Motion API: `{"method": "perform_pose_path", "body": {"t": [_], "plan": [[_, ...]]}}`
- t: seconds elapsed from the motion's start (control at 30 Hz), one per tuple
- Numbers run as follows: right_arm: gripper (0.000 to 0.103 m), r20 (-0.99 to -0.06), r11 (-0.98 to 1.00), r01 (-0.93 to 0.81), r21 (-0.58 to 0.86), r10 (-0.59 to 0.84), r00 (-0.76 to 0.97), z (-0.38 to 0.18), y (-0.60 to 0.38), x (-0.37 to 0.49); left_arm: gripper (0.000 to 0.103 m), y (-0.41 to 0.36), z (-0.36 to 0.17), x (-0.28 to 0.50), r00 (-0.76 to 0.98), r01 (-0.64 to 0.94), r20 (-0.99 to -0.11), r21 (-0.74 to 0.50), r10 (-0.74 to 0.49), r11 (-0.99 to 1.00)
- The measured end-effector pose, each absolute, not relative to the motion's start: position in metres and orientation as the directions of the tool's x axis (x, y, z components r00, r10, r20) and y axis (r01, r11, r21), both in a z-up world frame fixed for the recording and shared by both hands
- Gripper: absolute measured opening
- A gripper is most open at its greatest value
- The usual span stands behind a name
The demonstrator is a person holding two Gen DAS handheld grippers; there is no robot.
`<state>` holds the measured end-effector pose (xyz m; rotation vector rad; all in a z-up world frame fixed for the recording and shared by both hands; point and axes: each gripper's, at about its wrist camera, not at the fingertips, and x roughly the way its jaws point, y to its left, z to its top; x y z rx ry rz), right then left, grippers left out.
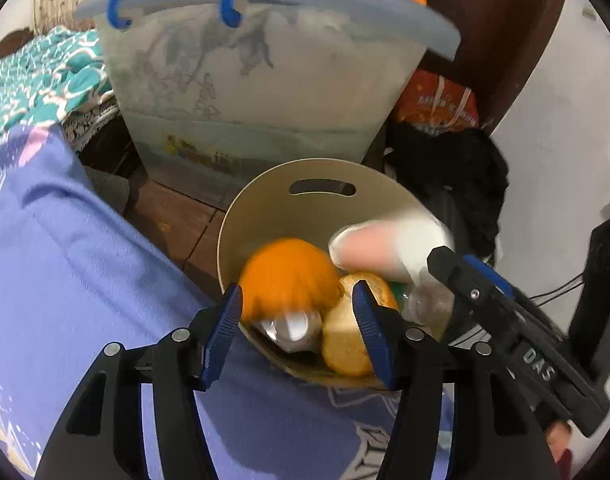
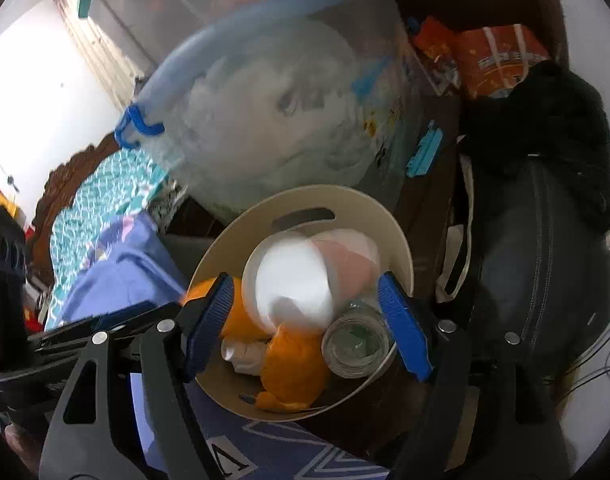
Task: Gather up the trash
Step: 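Carry the orange and pink cup to the wastebasket and release both, then return both open tools to the remaining trash on the bed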
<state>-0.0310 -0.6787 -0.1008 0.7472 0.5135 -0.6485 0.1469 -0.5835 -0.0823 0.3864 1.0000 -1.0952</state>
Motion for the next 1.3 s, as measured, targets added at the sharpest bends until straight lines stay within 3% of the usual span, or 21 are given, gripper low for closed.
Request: {"method": "perform_pose_path", "body": {"t": [0.17, 0.5, 0.67, 0.93, 1.0, 1.07, 1.1, 1.3], "plan": [[0.075, -0.596, 0.555, 0.678, 0.482, -0.359, 0.718, -0.095, -0.652, -0.042, 0.056, -0.527, -0.069, 0.146, 0.15, 0.869, -0.807, -0.168, -0.571, 0.466], [0.075, -0.604, 0.672, 0.514, 0.533, -0.123, 0.787, -0.093, -0.548, 0.003, 0.058, -0.362, -0.064, 0.141, 0.339, 0.798, -0.801, -0.033, -0.493, 0.602], [0.075, -0.628, 0.746, 0.421, 0.517, -0.003, 0.778, -0.094, -0.485, 0.04, 0.061, -0.248, -0.061, 0.164, 0.448, 0.661, -0.796, -0.012, -0.407, 0.75], [0.075, -0.686, 0.845, 0.289, 0.451, 0.121, 0.718, -0.1, -0.386, 0.09, 0.066, -0.066, -0.045, 0.219, 0.61, 0.255, -0.77, -0.033, -0.187, 0.966], [0.076, -0.688, 0.863, 0.269, 0.427, 0.117, 0.716, -0.099, -0.371, 0.096, 0.068, -0.054, -0.038, 0.227, 0.64, 0.225, -0.753, -0.01, -0.155, 0.974], [0.076, -0.701, 0.874, 0.272, 0.402, 0.103, 0.706, -0.101, -0.363, 0.1, 0.08, -0.06, -0.033, 0.233, 0.685, 0.227, -0.719, 0.059, -0.117, 0.972], [0.076, -0.704, 0.874, 0.276, 0.399, 0.099, 0.703, -0.101, -0.362, 0.099, 0.082, -0.069, -0.032, 0.236, 0.707, 0.234, -0.701, 0.112, -0.09, 0.966], [0.076, -0.657, 0.803, 0.286, 0.523, 0.166, 0.735, -0.108, -0.388, 0.091, 0.081, -0.138, -0.061, 0.277, 0.716, 0.293, -0.695, 0.384, 0.066, 0.875]]}}
